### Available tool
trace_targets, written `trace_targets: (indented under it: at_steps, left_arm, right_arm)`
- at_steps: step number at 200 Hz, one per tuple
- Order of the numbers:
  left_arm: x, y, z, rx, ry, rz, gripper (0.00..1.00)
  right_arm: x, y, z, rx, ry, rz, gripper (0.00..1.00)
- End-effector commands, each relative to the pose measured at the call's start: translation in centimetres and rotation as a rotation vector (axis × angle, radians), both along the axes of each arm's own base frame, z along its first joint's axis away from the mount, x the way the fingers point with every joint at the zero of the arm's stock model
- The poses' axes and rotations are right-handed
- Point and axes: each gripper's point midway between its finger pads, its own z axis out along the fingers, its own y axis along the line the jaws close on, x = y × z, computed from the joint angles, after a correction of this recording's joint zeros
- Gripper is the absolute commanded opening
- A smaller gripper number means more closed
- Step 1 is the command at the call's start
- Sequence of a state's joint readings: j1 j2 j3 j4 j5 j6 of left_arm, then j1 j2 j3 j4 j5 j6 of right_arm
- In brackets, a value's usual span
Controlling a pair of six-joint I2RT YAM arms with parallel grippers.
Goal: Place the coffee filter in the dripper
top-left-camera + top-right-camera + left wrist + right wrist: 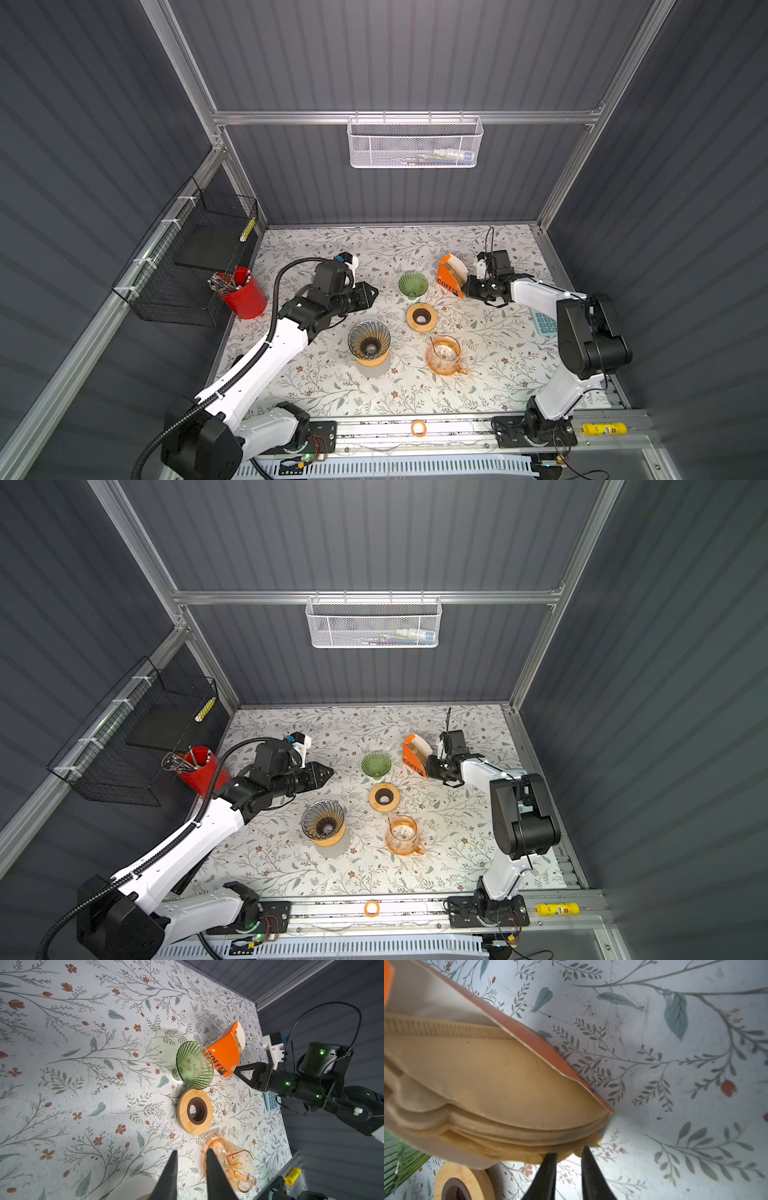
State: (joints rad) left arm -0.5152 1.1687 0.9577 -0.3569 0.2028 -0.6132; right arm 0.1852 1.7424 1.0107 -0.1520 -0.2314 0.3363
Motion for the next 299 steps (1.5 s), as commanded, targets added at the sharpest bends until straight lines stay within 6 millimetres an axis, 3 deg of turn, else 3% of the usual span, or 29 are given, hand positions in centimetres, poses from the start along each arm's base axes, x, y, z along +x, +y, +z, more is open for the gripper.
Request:
trace_targets:
  at_steps: [1,80,137,222,243,271,299]
  left_arm:
    - [-0.02,0.17,0.54,-0.015,-0.015,0.004,0.25]
    - [-0.04,0.09,0.46,-0.019,-0.012,0.002,0.25]
    - [-0.14,0.12,0.48,-0.024,-0.012,0.004,0.25]
    - [-0.27,0.2,0.36,-0.027,-0.011,0.006,0.25]
    - [-0.31,0.22,0.35,-0.027,-0.01,0.007,0.25]
    - [-0.35,0.24,0.26,-0.027,-0.01,0.007,0.25]
    - [-0.32,0.22,0.32,-0.028,-0.012,0.007,0.25]
  right_arm:
    - [0.2,0.06,-0.27,-0.021,0.01,0.007,0.24]
    - [0.16,0.28,-0.53,-0.028,0.019,0.016,0.15]
    - [0.17,0.01,-0.55,-0.052,0.015,0.013,0.19]
    - [0.34,0.08,-0.73,-0.062,0.016,0.021,0.16]
    - [0.36,0.15,-0.71,-0.061,0.016,0.023,0.13]
    - [0.22,0.19,-0.59,-0.059,0.018,0.025,0.0]
    - [-0.09,0.1,-0.09,-0.061,0.009,0.02,0.0]
